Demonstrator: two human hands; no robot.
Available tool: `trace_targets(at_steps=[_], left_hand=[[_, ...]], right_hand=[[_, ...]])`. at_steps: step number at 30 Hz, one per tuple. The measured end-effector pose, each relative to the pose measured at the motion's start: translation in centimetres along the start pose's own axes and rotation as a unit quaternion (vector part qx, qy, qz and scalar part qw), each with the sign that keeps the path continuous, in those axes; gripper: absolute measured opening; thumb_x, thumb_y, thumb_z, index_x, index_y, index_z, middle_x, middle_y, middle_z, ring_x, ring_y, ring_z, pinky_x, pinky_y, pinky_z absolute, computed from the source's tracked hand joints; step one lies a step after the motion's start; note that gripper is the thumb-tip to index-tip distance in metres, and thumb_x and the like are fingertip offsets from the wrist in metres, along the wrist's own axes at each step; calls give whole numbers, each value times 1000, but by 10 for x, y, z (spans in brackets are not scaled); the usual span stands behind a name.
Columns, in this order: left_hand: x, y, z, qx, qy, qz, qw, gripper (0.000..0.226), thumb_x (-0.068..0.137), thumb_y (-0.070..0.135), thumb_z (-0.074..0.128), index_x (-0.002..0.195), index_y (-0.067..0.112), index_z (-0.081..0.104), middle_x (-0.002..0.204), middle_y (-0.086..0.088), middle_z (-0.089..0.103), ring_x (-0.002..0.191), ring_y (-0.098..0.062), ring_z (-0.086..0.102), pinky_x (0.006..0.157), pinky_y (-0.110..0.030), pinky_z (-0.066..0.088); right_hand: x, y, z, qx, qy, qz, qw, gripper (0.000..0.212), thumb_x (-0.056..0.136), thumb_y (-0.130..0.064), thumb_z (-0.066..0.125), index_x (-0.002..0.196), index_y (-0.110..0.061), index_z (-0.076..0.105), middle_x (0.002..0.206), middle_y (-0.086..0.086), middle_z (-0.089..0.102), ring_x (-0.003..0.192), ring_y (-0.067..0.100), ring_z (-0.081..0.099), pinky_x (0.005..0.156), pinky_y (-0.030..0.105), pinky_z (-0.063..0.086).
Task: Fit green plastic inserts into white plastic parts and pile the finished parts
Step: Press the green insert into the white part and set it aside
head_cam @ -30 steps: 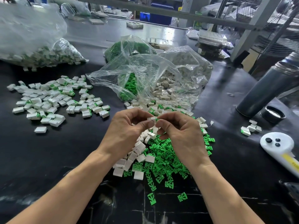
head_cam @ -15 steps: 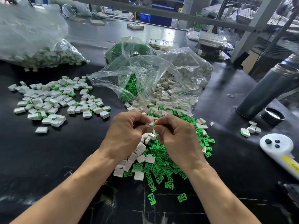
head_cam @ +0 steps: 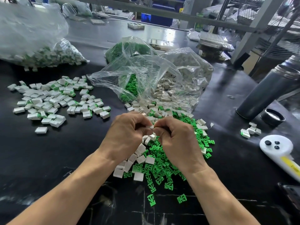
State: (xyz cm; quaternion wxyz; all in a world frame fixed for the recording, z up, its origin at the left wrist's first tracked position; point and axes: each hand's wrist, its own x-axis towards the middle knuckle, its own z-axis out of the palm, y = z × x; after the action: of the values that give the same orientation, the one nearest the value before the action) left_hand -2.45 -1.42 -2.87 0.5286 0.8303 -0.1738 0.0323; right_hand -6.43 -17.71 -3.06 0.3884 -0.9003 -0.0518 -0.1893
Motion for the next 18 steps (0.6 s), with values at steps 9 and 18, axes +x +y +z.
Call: trace_targets(at_steps=[9,18], left_hand=[[0,2,-2,-68,4,-32,997,16,83,2,81,87,18,78,79,8,76,77,-9,73,74,-30,61],[0,7,-3,-97,-16,-29,995,13,85,7,80,92,18,77,75,11,73,65,4,62,63,-12,48]], right_hand=[[-2,-2,2,215,16,122,969,20,91,-4,75,84,-23,76,72,4,74,63,21,70,59,37,63],[-1,-3,1,290,17,144,946,17,91,1,73,87,-15,78,71,5,75,58,16,67,56,27,58]])
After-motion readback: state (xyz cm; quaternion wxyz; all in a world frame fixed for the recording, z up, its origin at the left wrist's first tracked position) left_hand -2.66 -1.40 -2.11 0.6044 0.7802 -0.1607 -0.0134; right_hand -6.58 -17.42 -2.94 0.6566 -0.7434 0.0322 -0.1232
